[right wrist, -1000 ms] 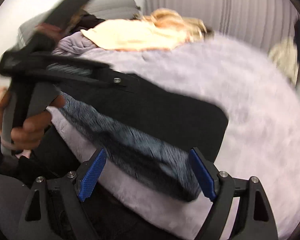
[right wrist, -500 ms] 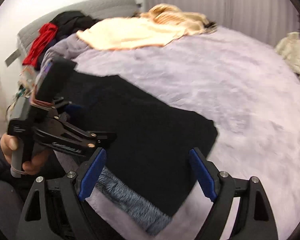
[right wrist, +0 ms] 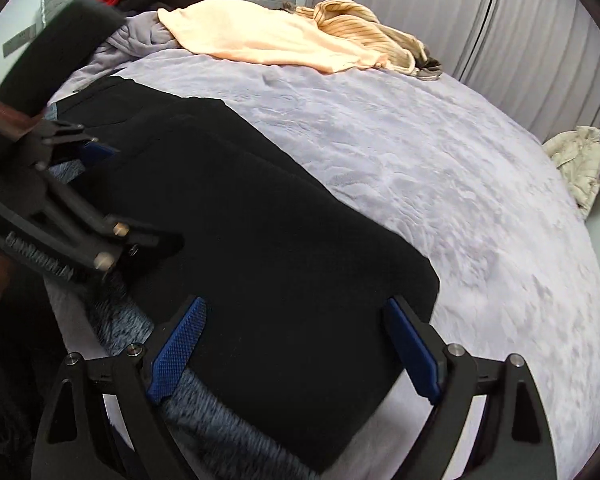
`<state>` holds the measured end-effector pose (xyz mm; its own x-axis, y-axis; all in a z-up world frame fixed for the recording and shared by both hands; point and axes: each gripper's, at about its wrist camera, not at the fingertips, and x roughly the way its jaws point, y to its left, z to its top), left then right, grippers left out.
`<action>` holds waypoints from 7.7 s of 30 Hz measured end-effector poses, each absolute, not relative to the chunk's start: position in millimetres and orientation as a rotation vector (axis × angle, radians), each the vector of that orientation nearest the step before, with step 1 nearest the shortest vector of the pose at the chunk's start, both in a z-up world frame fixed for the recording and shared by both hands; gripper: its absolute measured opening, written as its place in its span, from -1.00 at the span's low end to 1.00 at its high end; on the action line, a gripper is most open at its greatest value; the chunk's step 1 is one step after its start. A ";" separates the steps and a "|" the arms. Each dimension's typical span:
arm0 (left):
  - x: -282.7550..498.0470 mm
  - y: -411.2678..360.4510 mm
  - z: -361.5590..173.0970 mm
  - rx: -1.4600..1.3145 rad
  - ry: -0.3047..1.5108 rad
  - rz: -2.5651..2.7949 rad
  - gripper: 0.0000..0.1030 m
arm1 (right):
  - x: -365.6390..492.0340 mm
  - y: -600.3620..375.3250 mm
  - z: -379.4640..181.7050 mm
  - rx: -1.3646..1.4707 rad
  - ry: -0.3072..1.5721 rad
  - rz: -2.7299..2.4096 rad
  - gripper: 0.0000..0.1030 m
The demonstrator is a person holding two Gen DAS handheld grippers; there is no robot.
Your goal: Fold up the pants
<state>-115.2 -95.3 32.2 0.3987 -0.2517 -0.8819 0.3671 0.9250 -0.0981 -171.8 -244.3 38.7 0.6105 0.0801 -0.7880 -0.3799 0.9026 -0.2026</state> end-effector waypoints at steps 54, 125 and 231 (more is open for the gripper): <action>-66.8 238.3 37.4 -0.278 1.085 0.090 1.00 | 9.4 14.3 46.2 -0.405 1.052 0.749 1.00; -81.5 57.1 167.9 0.220 1.030 -0.513 -0.48 | -69.4 -107.4 82.5 -0.462 0.934 0.748 0.59; -59.1 -107.9 54.8 0.251 1.049 -0.466 1.00 | -107.7 -241.6 62.1 -0.156 0.929 0.255 0.62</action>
<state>-59.1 -107.9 54.8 0.4133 -0.2488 -0.8759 0.4832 0.8753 -0.0206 -107.7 -241.6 62.1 0.5717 0.1496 -0.8067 -0.2836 0.9587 -0.0232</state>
